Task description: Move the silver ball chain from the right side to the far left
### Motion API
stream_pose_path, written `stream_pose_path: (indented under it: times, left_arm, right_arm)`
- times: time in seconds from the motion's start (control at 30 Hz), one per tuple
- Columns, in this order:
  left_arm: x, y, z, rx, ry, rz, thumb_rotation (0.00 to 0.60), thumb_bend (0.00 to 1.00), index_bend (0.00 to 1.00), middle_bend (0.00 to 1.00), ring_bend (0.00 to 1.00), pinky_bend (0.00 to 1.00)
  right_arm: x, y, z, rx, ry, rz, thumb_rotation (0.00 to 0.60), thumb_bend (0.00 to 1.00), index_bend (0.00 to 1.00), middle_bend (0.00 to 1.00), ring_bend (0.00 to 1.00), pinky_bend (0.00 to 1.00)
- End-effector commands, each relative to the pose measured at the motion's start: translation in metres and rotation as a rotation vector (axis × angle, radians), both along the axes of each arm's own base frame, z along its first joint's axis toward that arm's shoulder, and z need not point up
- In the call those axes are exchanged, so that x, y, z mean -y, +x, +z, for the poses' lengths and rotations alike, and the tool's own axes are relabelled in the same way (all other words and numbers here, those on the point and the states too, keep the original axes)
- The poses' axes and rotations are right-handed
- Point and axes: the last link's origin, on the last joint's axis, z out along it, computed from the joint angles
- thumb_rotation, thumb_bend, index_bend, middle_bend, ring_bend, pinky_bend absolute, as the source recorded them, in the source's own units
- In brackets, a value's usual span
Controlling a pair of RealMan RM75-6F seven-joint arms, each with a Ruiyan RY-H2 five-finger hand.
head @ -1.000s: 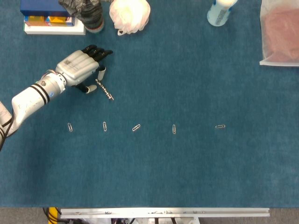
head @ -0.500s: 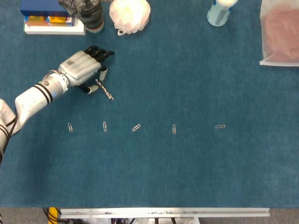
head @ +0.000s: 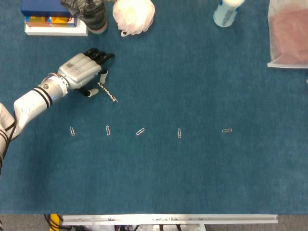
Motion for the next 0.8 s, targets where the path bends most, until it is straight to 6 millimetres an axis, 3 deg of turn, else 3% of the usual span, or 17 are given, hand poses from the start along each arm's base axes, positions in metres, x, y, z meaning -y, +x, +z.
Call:
stream_pose_path:
  times: [0.03, 0.23, 0.47, 0.8]
  left_arm:
    - [-0.0001, -0.0004, 0.0003, -0.001, 0.001, 0.001, 0.600, 0.31, 0.45, 0.00, 0.00, 0.03]
    - [0.0000, -0.0026, 0.0015, -0.011, 0.000, 0.005, 0.600, 0.32, 0.45, 0.00, 0.00, 0.03]
    - [-0.0003, -0.0017, 0.0020, -0.010, 0.000, 0.005, 0.600, 0.41, 0.46, 0.00, 0.00, 0.03]
    - [0.0012, -0.0033, 0.0031, -0.014, -0.005, 0.011, 0.600, 0.41, 0.46, 0.00, 0.00, 0.03]
  right_arm:
    - [-0.0002, -0.0001, 0.0003, -0.001, -0.001, -0.001, 0.600, 0.00, 0.12, 0.06, 0.00, 0.11]
    - [0.0002, -0.0005, -0.0004, 0.001, 0.001, -0.004, 0.600, 0.00, 0.12, 0.06, 0.00, 0.11]
    - [0.0007, -0.0003, -0.0016, 0.003, 0.005, -0.002, 0.600, 0.00, 0.12, 0.06, 0.00, 0.11]
    - [0.0009, -0.0019, -0.0012, 0.005, 0.005, -0.006, 0.600, 0.00, 0.12, 0.06, 0.00, 0.11]
